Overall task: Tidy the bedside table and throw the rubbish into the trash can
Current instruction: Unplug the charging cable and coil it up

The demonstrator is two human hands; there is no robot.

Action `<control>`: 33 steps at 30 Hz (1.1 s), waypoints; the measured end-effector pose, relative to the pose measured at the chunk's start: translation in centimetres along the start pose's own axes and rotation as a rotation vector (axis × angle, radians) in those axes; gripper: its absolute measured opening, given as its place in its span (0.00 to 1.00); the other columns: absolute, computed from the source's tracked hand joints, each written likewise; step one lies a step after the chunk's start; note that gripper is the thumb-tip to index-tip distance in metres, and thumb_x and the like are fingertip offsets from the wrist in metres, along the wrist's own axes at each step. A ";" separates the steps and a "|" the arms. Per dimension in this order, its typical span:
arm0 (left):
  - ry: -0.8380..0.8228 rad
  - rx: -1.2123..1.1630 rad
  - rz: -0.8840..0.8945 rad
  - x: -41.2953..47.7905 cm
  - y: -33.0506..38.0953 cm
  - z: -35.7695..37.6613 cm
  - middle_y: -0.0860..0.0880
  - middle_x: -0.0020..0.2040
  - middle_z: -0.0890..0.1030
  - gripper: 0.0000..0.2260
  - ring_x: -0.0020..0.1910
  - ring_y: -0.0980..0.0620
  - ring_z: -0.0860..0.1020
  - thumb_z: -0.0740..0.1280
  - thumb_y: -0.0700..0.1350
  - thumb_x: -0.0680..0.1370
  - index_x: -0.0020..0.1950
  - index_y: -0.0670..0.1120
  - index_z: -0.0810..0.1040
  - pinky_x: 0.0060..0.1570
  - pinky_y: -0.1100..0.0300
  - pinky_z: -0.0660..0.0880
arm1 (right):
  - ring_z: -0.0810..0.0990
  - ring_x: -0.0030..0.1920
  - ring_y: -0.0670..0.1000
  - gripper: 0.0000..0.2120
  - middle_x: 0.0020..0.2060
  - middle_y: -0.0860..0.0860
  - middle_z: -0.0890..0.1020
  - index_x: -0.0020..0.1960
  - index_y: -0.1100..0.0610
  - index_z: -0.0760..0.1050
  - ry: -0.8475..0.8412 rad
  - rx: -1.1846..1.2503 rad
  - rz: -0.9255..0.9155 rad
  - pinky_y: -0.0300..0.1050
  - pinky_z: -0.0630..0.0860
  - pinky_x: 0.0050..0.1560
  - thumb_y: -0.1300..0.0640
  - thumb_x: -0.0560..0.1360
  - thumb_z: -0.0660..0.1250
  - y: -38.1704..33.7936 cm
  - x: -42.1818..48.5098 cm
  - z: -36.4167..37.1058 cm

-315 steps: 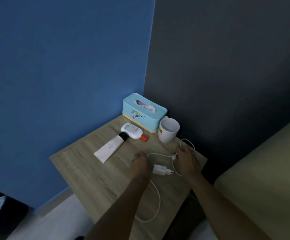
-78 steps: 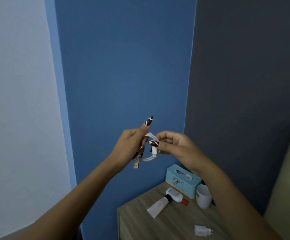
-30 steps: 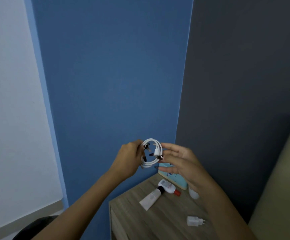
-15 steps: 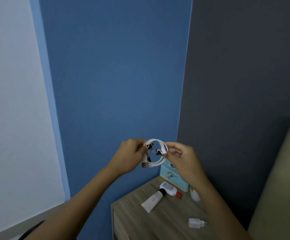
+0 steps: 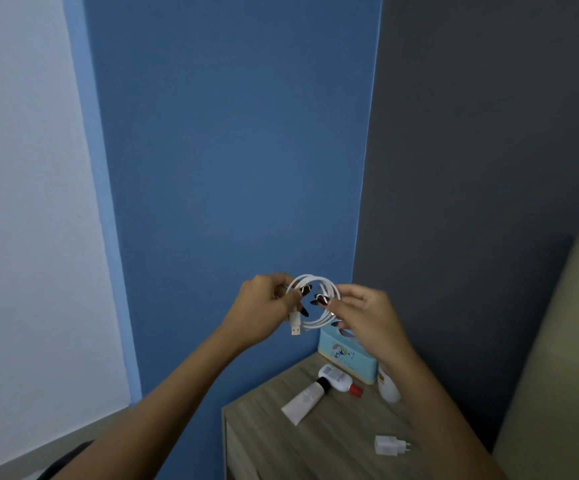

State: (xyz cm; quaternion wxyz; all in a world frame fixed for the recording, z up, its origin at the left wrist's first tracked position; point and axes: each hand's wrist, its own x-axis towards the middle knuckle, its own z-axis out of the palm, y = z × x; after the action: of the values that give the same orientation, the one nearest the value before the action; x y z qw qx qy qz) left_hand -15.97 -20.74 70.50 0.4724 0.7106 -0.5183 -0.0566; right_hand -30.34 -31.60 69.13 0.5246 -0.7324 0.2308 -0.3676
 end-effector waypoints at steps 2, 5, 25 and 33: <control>-0.006 -0.007 0.000 -0.1 -0.3 0.2 0.50 0.38 0.86 0.06 0.39 0.50 0.83 0.64 0.41 0.77 0.46 0.47 0.81 0.46 0.47 0.80 | 0.84 0.40 0.44 0.06 0.39 0.48 0.86 0.49 0.51 0.80 0.029 -0.003 0.012 0.40 0.80 0.42 0.57 0.73 0.72 0.3 0.1 -0.1; 0.003 -0.020 0.009 -0.1 -0.9 0.9 0.50 0.40 0.86 0.07 0.41 0.43 0.83 0.63 0.42 0.78 0.51 0.47 0.81 0.45 0.44 0.79 | 0.85 0.41 0.51 0.05 0.39 0.52 0.86 0.48 0.56 0.78 0.069 0.044 0.027 0.47 0.82 0.43 0.59 0.73 0.72 1.0 0.3 -0.1; -0.028 -0.093 0.023 2.4 -2.9 6.9 0.50 0.41 0.86 0.11 0.36 0.49 0.80 0.62 0.44 0.79 0.59 0.51 0.79 0.34 0.61 0.72 | 0.86 0.41 0.51 0.09 0.41 0.49 0.87 0.51 0.53 0.83 0.336 0.126 -0.012 0.49 0.82 0.39 0.62 0.74 0.69 7.2 1.3 -1.5; -0.068 -0.161 0.025 3.6 -5.0 10.6 0.51 0.44 0.85 0.12 0.40 0.58 0.81 0.62 0.43 0.79 0.60 0.52 0.78 0.41 0.64 0.75 | 0.86 0.41 0.49 0.08 0.41 0.49 0.87 0.52 0.57 0.83 0.405 0.157 0.066 0.47 0.82 0.39 0.63 0.74 0.69 10.3 1.7 -2.9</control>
State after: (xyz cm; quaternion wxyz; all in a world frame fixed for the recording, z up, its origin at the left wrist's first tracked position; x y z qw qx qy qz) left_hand -17.02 -30.01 62.53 0.5110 0.6614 -0.5366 -0.1161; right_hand -31.08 -38.08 60.44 0.5345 -0.5928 0.3260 -0.5066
